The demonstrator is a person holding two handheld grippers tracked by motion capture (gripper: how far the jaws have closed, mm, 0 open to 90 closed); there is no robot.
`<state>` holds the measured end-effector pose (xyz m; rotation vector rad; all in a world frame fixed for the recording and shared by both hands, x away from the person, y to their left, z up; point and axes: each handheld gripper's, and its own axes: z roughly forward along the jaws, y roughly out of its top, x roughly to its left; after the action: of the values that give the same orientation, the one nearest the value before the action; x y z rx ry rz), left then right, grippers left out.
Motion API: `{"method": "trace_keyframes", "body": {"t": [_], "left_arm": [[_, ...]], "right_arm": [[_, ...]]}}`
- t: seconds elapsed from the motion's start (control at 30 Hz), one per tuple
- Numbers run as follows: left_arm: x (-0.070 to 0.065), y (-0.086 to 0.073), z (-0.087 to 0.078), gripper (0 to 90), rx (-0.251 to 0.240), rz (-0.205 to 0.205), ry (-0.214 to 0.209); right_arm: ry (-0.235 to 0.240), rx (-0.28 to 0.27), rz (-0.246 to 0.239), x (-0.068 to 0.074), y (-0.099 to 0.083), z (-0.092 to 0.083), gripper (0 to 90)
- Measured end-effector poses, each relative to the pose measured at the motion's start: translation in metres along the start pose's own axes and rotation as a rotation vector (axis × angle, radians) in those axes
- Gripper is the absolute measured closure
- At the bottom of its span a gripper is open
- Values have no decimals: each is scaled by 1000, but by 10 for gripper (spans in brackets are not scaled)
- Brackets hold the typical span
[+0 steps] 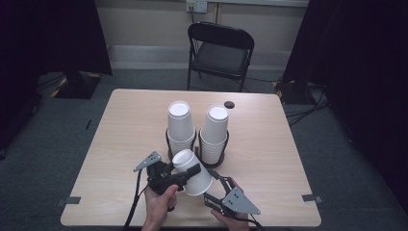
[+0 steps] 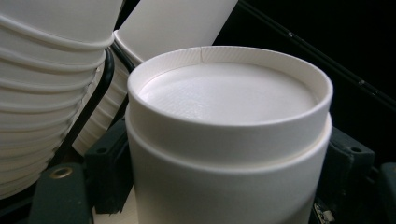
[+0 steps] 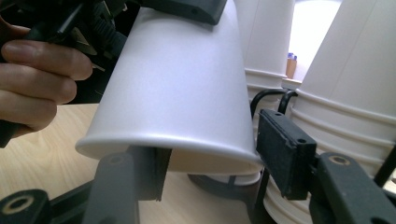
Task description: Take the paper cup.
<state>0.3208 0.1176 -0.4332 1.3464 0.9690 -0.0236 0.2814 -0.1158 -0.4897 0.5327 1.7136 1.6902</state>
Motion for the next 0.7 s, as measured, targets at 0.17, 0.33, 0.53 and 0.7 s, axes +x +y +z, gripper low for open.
{"method": "trace_keyframes", "body": {"t": [0.17, 0.33, 0.53, 0.7], "left_arm": [[-1, -2, 2, 203, 10, -26, -13], [-2, -7, 5, 203, 13, -72, -31], [-2, -13, 8, 198, 29, -89, -40], [0, -13, 8, 180, 41, -74, -22]], "right_arm": [[-1, -13, -7, 1, -1, 4, 468], [-13, -24, -13, 0, -1, 7, 496], [-34, -46, -21, -3, 0, 8, 607], [-53, -32, -15, -6, -2, 6, 743]]}}
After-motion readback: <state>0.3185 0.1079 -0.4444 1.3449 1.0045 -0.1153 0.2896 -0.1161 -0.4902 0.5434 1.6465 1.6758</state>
